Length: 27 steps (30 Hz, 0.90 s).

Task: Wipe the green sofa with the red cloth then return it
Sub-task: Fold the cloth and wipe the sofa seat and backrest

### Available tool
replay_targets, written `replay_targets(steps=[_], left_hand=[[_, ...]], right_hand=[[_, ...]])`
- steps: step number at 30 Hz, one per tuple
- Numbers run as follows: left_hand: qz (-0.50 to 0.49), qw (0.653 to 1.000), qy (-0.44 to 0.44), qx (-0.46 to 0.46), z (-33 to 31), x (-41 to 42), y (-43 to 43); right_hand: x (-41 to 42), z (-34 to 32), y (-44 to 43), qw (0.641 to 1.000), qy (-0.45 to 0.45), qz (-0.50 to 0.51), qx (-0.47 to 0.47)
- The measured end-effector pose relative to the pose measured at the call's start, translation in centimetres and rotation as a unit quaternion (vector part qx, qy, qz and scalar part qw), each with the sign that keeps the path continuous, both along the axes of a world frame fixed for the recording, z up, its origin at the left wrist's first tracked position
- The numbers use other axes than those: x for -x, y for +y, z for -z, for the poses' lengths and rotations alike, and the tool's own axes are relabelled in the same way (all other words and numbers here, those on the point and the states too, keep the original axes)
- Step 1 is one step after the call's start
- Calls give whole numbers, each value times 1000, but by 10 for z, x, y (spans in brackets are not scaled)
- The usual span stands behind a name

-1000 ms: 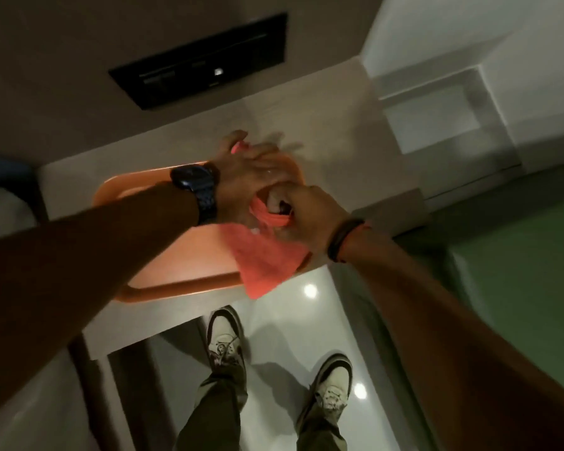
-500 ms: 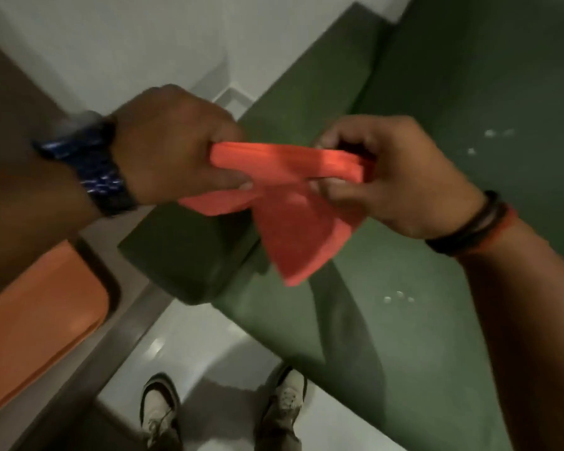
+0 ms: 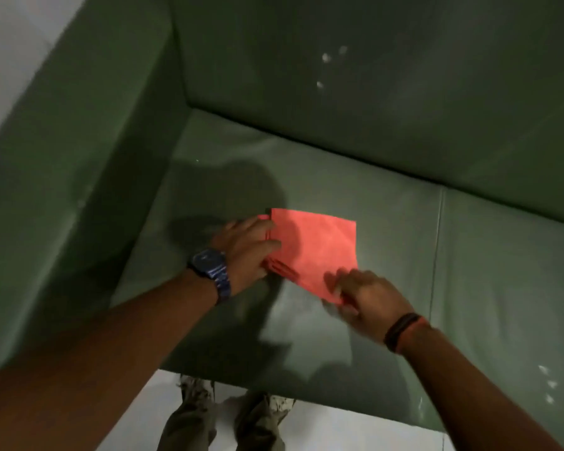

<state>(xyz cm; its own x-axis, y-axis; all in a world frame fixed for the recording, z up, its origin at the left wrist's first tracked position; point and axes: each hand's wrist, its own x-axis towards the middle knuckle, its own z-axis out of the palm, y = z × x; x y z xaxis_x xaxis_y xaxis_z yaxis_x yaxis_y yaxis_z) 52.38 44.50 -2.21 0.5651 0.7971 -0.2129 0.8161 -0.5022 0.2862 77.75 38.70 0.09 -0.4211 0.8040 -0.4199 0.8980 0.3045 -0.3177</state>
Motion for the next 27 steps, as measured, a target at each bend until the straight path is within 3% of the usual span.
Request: replay_targets(steps=[2, 4, 7, 11, 17, 21, 25, 27], left_hand=[[-55, 991, 112, 42, 39, 19, -11], [-118, 974, 168, 97, 65, 36, -15], [-156, 962, 160, 154, 90, 41, -15], [-177, 964, 126, 154, 101, 41, -16], [-178, 963, 115, 166, 100, 39, -15], [-179, 961, 124, 172, 99, 39, -15], [-179, 958, 133, 177, 96, 38, -14], [-181, 958, 137, 176, 95, 38, -14]], right_hand=[[-3, 27, -23, 999, -11, 49, 19], [0, 47, -27, 992, 39, 114, -31], [21, 76, -7, 980, 35, 168, -102], [66, 115, 8, 966, -34, 242, -89], [49, 140, 6, 970, -52, 185, -146], [52, 140, 12, 917, -91, 355, -156], [56, 144, -2, 967, -48, 166, -187], [38, 145, -4, 968, -42, 150, -197]])
